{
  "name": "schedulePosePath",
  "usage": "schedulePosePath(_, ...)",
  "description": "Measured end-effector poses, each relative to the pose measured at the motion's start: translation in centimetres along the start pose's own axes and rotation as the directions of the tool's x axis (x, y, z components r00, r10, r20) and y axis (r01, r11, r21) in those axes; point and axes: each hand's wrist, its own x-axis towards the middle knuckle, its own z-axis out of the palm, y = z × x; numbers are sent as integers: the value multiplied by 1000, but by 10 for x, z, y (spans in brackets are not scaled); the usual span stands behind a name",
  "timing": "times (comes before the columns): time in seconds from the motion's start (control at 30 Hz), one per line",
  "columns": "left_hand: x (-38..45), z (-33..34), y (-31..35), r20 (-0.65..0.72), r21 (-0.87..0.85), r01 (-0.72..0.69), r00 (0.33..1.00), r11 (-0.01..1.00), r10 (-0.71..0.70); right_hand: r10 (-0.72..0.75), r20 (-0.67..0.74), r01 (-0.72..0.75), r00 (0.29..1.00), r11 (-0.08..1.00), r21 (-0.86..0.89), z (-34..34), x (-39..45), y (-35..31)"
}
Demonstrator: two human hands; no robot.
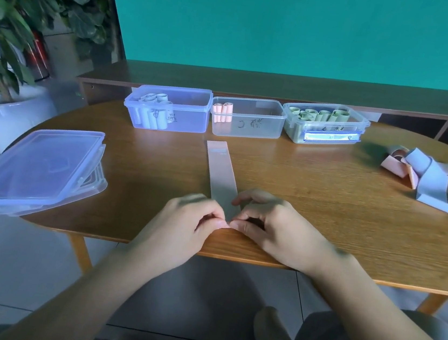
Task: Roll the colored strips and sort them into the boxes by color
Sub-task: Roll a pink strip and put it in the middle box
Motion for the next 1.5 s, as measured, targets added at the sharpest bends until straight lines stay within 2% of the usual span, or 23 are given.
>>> schedulePosePath(0.13,-1,-2,0,20,-16,11,1000,1000,-11,-6,9,7,1000,991,-137,2,0,-1)
schedulePosePath(0.23,0,-3,-1,18,-2,12,1000,1000,-12,-7,-46,-1,999,983,-185,6,-2,-3)
schedulePosePath(0.37,1,-4,-2,9,-1,10,1000,1000,-10,-27,-121,7,992,987,-163,11,-3,-3)
schedulePosePath(0.57,0,-2,-2,-25,24,3,1000,1000,-3,-6,-80,-3,997,994,-108,8,1,1)
schedulePosePath(0.67,2,-2,-1,-52,-30,-25,998,999,23,-7,-81,-1,997,995,-103,7,4,4)
schedulePosePath(0.83,7,-2,-2,-26,-15,4,1000,1000,-4,12,-73,-20,997,994,-104,7,8,6)
schedulePosePath(1.03,10,0,-4,15,31,32,999,999,-33,5,-171,-17,985,997,-69,9,8,7)
schedulePosePath(1.33,14,1,-3,-28,78,23,999,997,-20,1,-108,-7,994,998,-56,3,11,14)
schedulePosePath(1.5,17,1,-1,-11,32,19,1000,999,-19,-3,-90,-2,996,998,-56,1,16,16)
